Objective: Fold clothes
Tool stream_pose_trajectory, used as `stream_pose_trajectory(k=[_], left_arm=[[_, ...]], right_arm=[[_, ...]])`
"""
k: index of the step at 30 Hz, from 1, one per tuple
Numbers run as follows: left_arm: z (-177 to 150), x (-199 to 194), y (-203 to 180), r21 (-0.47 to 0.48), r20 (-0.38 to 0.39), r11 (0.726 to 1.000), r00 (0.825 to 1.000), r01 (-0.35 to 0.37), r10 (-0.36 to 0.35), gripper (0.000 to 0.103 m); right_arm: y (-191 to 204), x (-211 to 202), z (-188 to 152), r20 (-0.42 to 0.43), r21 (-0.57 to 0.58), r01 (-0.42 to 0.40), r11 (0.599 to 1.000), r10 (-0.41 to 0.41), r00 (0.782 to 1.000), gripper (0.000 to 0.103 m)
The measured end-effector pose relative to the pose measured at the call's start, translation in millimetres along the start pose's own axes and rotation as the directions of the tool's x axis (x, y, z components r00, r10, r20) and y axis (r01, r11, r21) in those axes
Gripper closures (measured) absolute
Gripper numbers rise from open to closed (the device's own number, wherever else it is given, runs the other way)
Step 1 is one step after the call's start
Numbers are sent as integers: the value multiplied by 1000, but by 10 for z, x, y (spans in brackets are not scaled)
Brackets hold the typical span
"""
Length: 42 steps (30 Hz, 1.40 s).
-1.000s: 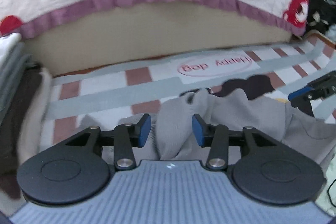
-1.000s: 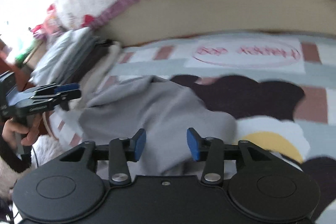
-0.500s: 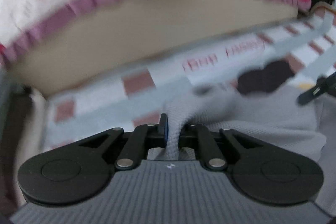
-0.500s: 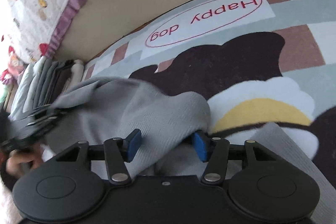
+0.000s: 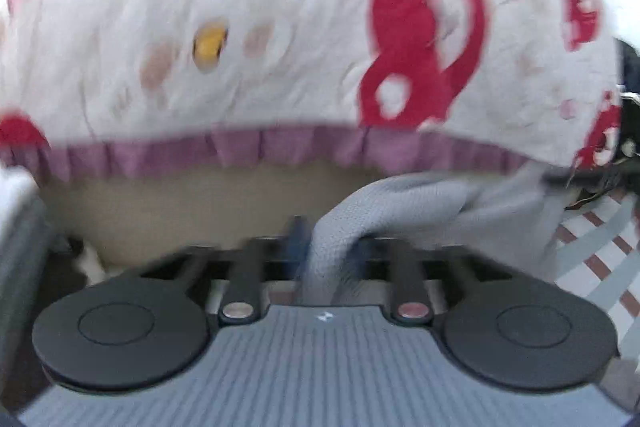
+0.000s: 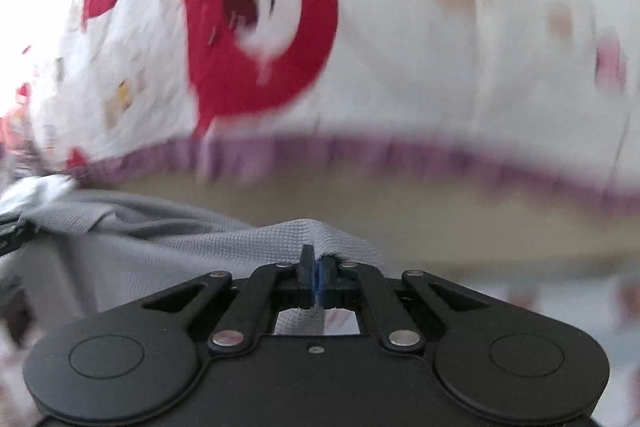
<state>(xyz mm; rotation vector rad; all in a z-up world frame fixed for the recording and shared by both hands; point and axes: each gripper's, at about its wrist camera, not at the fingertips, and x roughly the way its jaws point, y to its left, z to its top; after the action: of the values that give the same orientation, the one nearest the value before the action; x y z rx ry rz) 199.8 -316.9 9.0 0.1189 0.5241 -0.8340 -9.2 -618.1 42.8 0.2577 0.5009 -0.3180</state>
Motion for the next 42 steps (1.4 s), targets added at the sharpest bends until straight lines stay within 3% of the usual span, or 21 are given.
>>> stream_pose_trajectory(k=[1, 4, 5, 7, 8, 13, 17, 20, 27, 30, 33, 38, 42], left_arm=[[-6, 156, 26, -13, -40, 1000, 999, -21, 20, 46], [-188, 507, 55, 4, -161, 999, 985, -54, 54, 45], [-276, 602, 59, 18, -201, 998, 978, -59, 61, 45], [-510, 639, 113, 22, -233, 999, 972, -28, 32, 44], [-626, 657, 141, 23, -249, 1000, 968, -12, 18, 44], [-1007, 720, 360, 16, -352, 1000, 936, 23, -15, 43], [-1029, 790, 470, -112, -378, 990, 918, 80, -117, 43], [-1067, 838, 482, -152, -386, 983, 909, 104, -156, 43], [-1052, 749, 383, -103, -384, 987, 911, 120, -151, 49], [-1052, 655, 287, 12, -369, 996, 926, 94, -83, 72], [-1082, 591, 238, 61, -354, 994, 933, 87, -60, 74], [-959, 520, 81, 94, -358, 993, 933, 67, -29, 74], [-696, 361, -141, 112, -397, 992, 918, 62, -12, 73]], right_arm=[[3, 45, 117, 10, -27, 56, 998, -56, 998, 101], [-36, 359, 222, -64, -75, 182, 980, -187, 980, 91], [-52, 459, 238, -90, -88, 214, 973, -222, 971, 76], [-91, 567, 83, -130, -85, 228, 970, -238, 963, 57], [-110, 581, -43, -132, -80, 236, 969, -245, 961, 54], [-283, 629, -605, -266, -21, 156, 988, -156, 951, 53], [-445, 606, -898, -344, 31, 100, 995, -83, 935, 53], [-503, 610, -1009, -386, 87, 68, 994, -29, 922, 53], [-421, 499, -1212, -461, 128, -21, 992, 78, 884, 53], [-375, 425, -1347, -511, 106, -37, 994, 86, 855, 53], [-344, 367, -1392, -552, 53, -18, 998, 45, 833, 53], [-317, 107, -1119, -536, 33, -38, 999, 49, 843, 53], [-366, -227, -878, -534, 14, -113, 993, 103, 839, 53]])
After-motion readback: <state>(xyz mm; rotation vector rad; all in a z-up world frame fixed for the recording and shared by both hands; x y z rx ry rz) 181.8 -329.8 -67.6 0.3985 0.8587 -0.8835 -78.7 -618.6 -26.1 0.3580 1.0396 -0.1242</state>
